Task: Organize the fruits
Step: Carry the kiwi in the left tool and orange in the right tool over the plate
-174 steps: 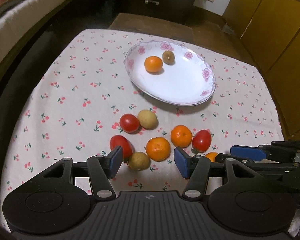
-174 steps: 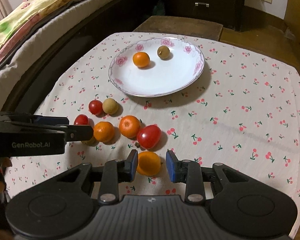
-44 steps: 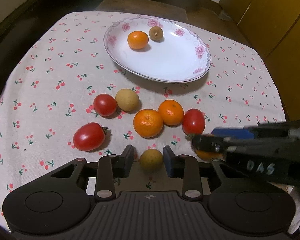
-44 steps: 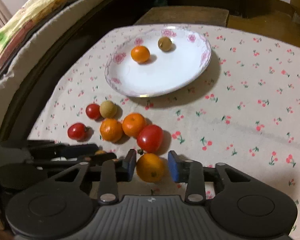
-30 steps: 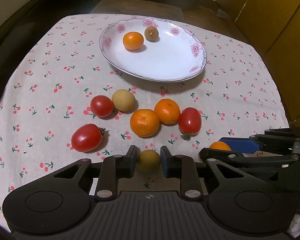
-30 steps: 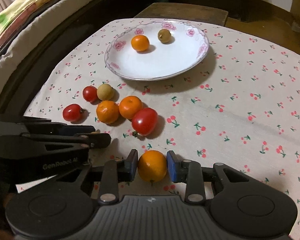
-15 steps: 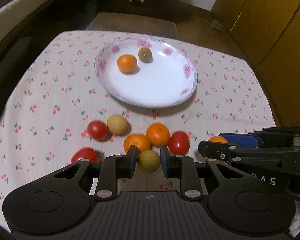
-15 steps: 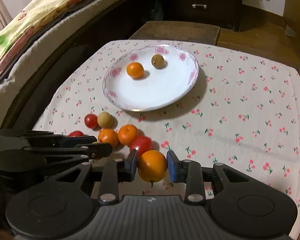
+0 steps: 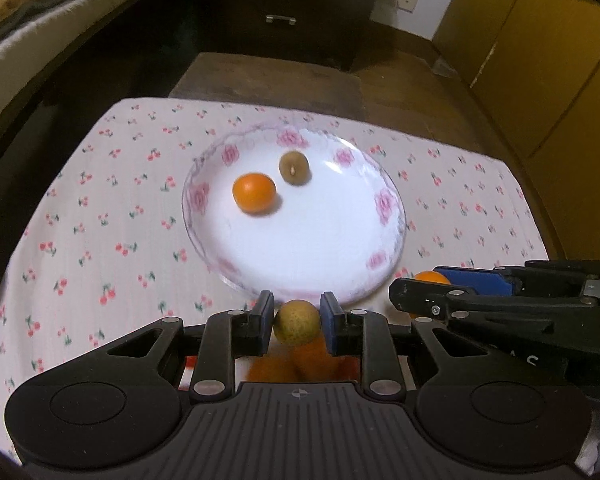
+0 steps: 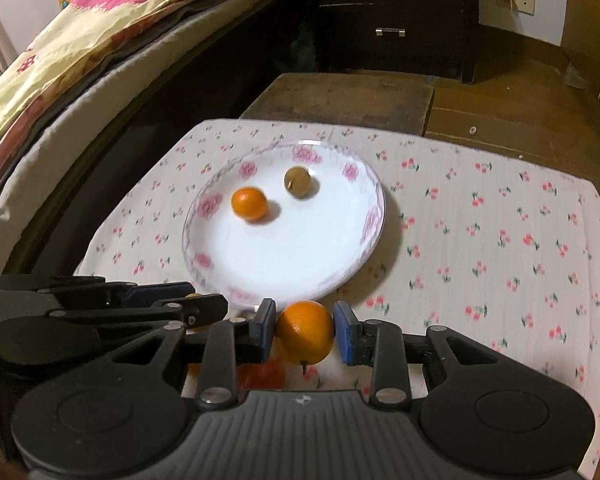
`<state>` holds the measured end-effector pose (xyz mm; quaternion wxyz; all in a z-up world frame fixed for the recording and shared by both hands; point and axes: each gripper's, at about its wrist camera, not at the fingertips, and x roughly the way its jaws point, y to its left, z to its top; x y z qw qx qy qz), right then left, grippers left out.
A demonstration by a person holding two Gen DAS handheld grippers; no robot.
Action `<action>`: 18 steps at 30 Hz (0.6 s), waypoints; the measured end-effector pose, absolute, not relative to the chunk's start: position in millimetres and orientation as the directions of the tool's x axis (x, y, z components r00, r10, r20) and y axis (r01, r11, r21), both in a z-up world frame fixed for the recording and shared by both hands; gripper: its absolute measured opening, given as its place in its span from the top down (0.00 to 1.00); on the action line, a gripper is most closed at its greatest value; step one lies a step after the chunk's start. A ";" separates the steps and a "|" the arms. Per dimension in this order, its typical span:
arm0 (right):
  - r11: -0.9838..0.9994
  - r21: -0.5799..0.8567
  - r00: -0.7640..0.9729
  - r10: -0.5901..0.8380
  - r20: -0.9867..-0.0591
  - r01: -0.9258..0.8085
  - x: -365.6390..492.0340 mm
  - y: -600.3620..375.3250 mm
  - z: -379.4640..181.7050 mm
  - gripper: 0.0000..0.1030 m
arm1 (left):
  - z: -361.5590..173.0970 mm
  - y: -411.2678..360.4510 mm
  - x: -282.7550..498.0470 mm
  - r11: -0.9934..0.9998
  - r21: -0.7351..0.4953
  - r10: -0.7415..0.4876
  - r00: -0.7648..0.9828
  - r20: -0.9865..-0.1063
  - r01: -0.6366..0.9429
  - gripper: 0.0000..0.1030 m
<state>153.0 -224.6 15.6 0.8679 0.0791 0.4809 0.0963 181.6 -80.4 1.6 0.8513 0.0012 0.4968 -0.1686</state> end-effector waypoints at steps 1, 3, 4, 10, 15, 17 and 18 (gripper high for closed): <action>0.969 0.229 0.522 0.242 -0.818 -0.090 157.5 -224.9 16.2 0.68 | 1.9 -80.7 185.9 0.945 -0.164 -0.283 0.452 -0.846 0.284 0.68; 0.970 0.229 0.526 0.240 -0.816 -0.087 166.8 -225.5 16.0 0.68 | 1.6 -82.1 195.1 0.948 -0.162 -0.276 0.457 -0.846 0.274 0.69; 0.970 0.229 0.527 0.239 -0.816 -0.087 171.6 -225.9 15.3 0.68 | 1.1 -82.5 198.7 0.949 -0.160 -0.273 0.457 -0.846 0.271 0.69; 0.968 0.238 0.519 0.246 -0.819 -0.083 194.5 -226.8 3.9 0.68 | -9.1 -84.5 218.6 0.958 -0.153 -0.250 0.448 -0.858 0.242 0.70; 0.965 0.250 0.510 0.256 -0.821 -0.081 203.9 -227.0 -6.3 0.68 | -17.6 -82.9 226.5 0.963 -0.151 -0.237 0.437 -0.868 0.223 0.70; 0.964 0.253 0.509 0.258 -0.821 -0.080 206.2 -226.4 -8.5 0.68 | -19.6 -81.5 227.5 0.965 -0.151 -0.233 0.433 -0.871 0.216 0.70; 0.964 0.254 0.510 0.258 -0.820 -0.080 206.8 -226.4 -9.3 0.68 | -20.4 -80.8 227.6 0.965 -0.151 -0.232 0.432 -0.872 0.214 0.70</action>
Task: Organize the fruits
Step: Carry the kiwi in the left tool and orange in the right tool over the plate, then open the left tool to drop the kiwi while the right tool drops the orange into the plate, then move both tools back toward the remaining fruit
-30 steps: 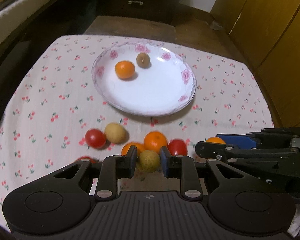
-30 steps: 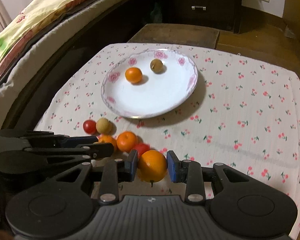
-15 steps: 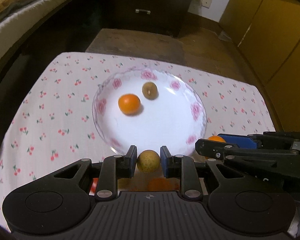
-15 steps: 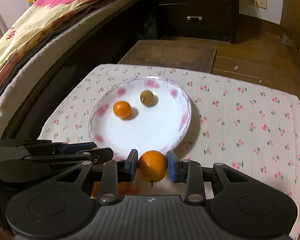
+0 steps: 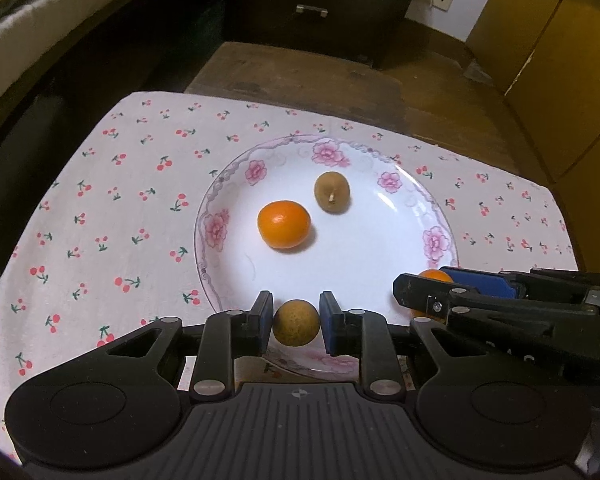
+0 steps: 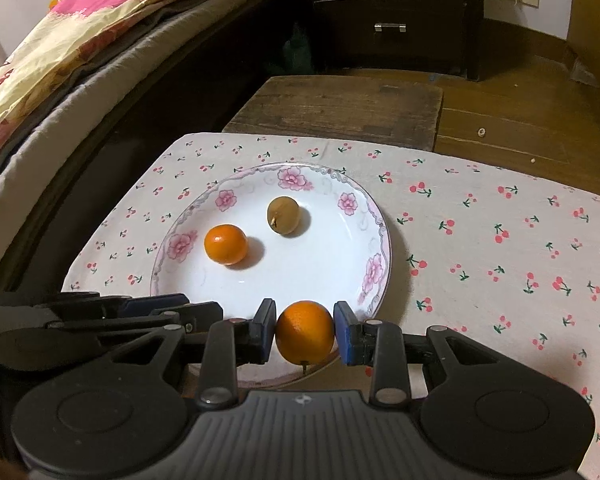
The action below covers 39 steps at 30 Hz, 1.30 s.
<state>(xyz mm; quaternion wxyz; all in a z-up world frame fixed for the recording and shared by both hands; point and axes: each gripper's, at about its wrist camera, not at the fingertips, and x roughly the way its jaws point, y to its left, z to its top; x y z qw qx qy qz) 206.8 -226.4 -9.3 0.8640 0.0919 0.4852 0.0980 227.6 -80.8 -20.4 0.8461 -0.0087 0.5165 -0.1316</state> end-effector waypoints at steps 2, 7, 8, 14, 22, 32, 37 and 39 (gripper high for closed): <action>0.963 0.258 0.510 0.260 -0.820 -0.077 208.3 -226.5 -11.4 0.68 | -22.3 -80.9 228.4 0.966 -0.151 -0.229 0.428 -0.874 0.209 0.69; 0.960 0.274 0.507 0.268 -0.819 -0.066 209.1 -228.2 -13.8 0.68 | -23.9 -82.2 230.0 0.968 -0.151 -0.226 0.426 -0.876 0.201 0.69; 0.959 0.275 0.508 0.268 -0.818 -0.064 209.3 -228.5 -14.1 0.68 | -23.8 -82.3 229.9 0.968 -0.153 -0.226 0.426 -0.876 0.200 0.69; 0.961 0.272 0.512 0.262 -0.818 -0.058 208.9 -227.8 -14.7 0.67 | -23.5 -81.4 229.5 0.969 -0.150 -0.223 0.429 -0.875 0.197 0.68; 0.962 0.268 0.519 0.258 -0.815 -0.057 208.3 -227.9 -12.5 0.67 | -21.4 -81.3 229.6 0.970 -0.147 -0.220 0.435 -0.873 0.195 0.66; 0.963 0.263 0.550 0.247 -0.798 -0.050 206.5 -228.7 -4.4 0.67 | -15.5 -81.3 227.3 0.968 -0.149 -0.226 0.449 -0.864 0.200 0.62; 0.964 0.262 0.553 0.246 -0.796 -0.051 203.3 -228.9 -1.3 0.67 | -12.3 -80.1 224.3 0.968 -0.150 -0.228 0.456 -0.860 0.200 0.59; 0.963 0.263 0.555 0.247 -0.794 -0.052 202.2 -228.9 0.2 0.67 | -10.4 -78.9 223.5 0.968 -0.153 -0.230 0.460 -0.858 0.198 0.58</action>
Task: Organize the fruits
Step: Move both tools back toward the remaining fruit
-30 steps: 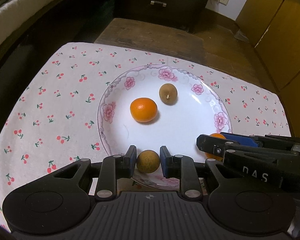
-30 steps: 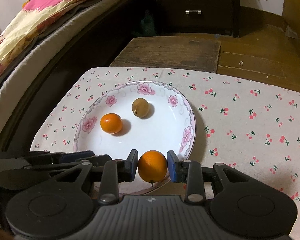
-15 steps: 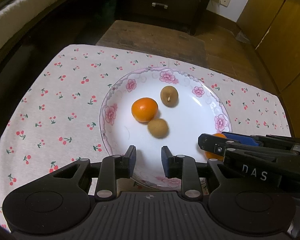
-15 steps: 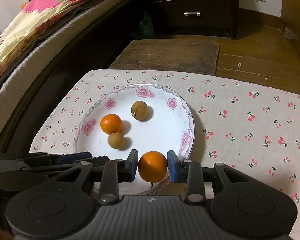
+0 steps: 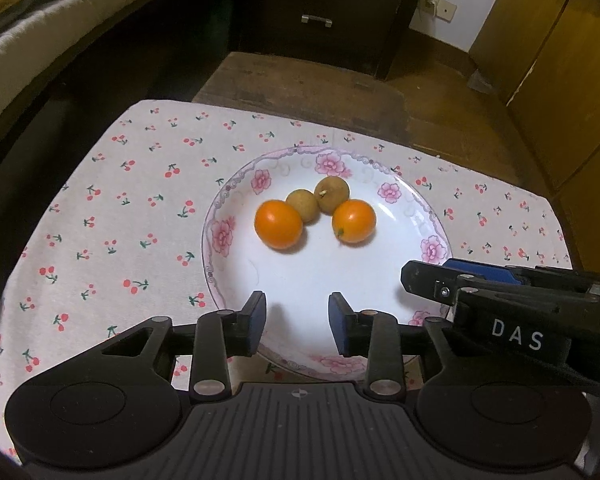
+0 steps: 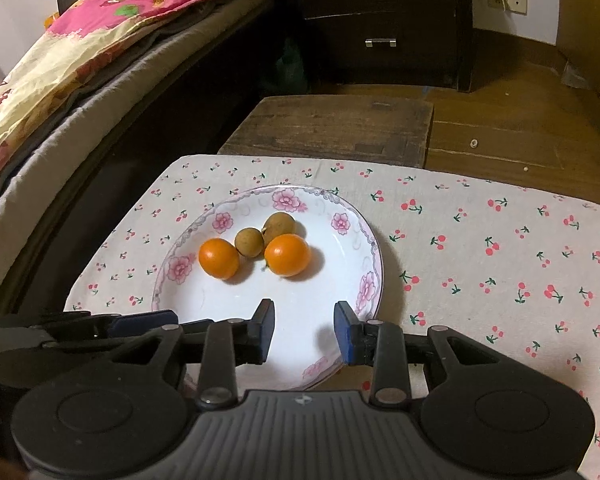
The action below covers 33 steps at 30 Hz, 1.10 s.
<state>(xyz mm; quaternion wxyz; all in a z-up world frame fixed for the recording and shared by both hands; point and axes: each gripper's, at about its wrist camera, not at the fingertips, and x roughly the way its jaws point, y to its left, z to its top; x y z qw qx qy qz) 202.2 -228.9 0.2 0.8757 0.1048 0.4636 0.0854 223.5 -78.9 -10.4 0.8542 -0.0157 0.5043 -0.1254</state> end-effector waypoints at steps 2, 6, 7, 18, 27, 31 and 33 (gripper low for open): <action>0.964 0.262 0.556 0.247 -0.793 -0.054 200.1 -228.1 2.5 0.67 | -8.4 -78.0 222.2 0.968 -0.155 -0.232 0.463 -0.855 0.198 0.58; 0.964 0.258 0.557 0.246 -0.793 -0.058 196.5 -226.7 6.5 0.67 | -5.5 -76.8 218.9 0.967 -0.155 -0.234 0.467 -0.853 0.202 0.58; 0.965 0.257 0.557 0.246 -0.793 -0.060 195.2 -226.2 7.3 0.67 | -5.1 -76.6 217.8 0.967 -0.154 -0.234 0.468 -0.852 0.203 0.57; 0.968 0.238 0.545 0.244 -0.803 -0.082 179.3 -215.5 14.8 0.67 | 0.8 -69.5 203.0 0.969 -0.133 -0.220 0.477 -0.851 0.208 0.55; 0.968 0.239 0.527 0.243 -0.814 -0.078 160.7 -210.1 14.9 0.67 | 3.3 -57.6 186.8 0.970 -0.136 -0.219 0.478 -0.851 0.202 0.53; 0.966 0.248 0.510 0.251 -0.823 -0.074 149.8 -207.1 10.9 0.67 | 3.2 -51.9 178.3 0.970 -0.138 -0.219 0.470 -0.855 0.200 0.51; 0.965 0.250 0.502 0.255 -0.826 -0.078 144.5 -204.2 10.0 0.67 | 3.3 -49.1 173.9 0.970 -0.138 -0.218 0.468 -0.856 0.199 0.51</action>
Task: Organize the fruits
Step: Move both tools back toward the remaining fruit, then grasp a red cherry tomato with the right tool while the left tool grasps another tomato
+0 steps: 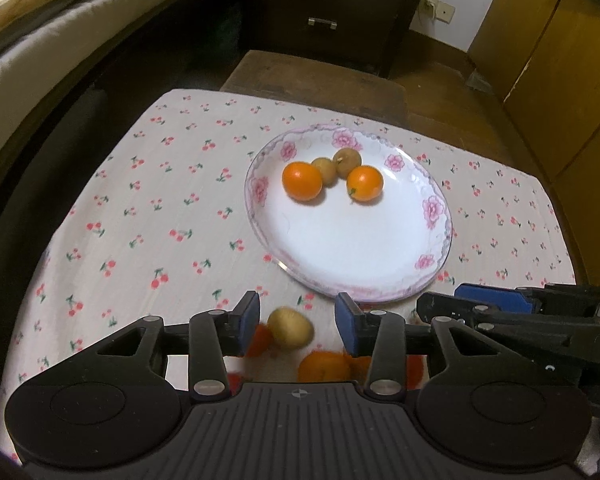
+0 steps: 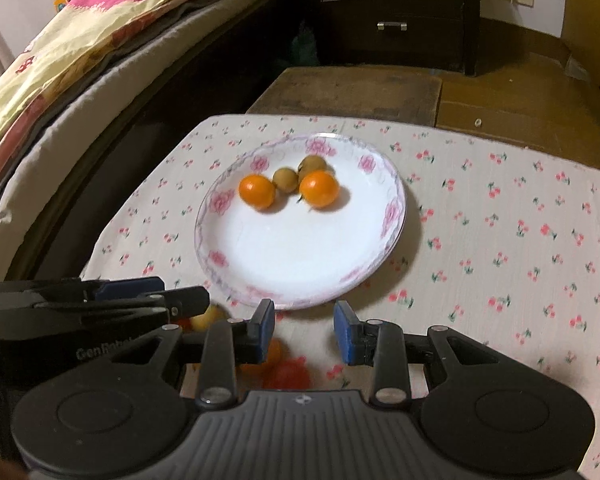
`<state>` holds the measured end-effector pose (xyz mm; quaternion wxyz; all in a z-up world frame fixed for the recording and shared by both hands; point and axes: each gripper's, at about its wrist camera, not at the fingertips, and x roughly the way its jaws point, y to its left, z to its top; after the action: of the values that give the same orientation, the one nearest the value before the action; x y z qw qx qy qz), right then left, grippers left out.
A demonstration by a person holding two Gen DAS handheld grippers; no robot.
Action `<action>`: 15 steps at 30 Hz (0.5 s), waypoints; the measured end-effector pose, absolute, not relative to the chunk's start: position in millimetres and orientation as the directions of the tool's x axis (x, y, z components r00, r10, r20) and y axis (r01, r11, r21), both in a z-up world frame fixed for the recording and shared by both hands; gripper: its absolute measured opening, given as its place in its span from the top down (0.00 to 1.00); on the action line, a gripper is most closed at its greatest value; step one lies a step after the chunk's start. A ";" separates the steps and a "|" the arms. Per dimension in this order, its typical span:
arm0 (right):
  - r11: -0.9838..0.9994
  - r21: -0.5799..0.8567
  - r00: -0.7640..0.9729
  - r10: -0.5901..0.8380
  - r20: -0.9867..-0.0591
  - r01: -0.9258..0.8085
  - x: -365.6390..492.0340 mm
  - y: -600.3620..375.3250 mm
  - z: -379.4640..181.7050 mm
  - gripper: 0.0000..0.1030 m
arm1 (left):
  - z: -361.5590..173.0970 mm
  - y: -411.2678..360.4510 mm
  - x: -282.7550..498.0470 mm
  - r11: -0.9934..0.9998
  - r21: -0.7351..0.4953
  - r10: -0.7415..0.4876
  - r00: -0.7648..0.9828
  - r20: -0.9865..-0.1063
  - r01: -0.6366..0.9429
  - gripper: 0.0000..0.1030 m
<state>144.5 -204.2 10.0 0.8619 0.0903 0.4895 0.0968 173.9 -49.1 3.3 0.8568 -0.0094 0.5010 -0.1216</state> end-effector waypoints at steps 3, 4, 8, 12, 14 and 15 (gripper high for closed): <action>0.964 0.252 0.494 0.261 -0.829 -0.086 135.8 -200.0 10.1 0.67 | 4.8 -45.1 167.8 0.970 -0.145 -0.222 0.468 -0.855 0.197 0.51; 0.963 0.253 0.492 0.263 -0.830 -0.087 133.3 -199.5 9.9 0.67 | 5.2 -43.7 165.9 0.970 -0.146 -0.223 0.468 -0.855 0.196 0.50; 0.961 0.263 0.475 0.273 -0.837 -0.089 124.1 -198.3 7.4 0.67 | 5.2 -35.6 159.6 0.969 -0.163 -0.232 0.461 -0.857 0.185 0.49; 0.961 0.261 0.458 0.273 -0.846 -0.091 119.2 -196.8 2.2 0.67 | 2.2 -26.0 153.8 0.971 -0.175 -0.231 0.449 -0.863 0.163 0.49; 0.961 0.259 0.446 0.275 -0.852 -0.096 117.4 -194.2 -1.6 0.67 | 1.8 -22.8 150.9 0.971 -0.177 -0.231 0.448 -0.864 0.160 0.49; 0.962 0.255 0.442 0.272 -0.855 -0.099 116.9 -192.6 -3.4 0.67 | 1.6 -21.3 149.4 0.972 -0.176 -0.229 0.448 -0.864 0.158 0.49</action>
<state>116.9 -192.6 -3.4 0.8449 0.0840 0.5167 0.1097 149.4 -21.3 1.6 0.8501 -0.0345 0.5130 -0.1140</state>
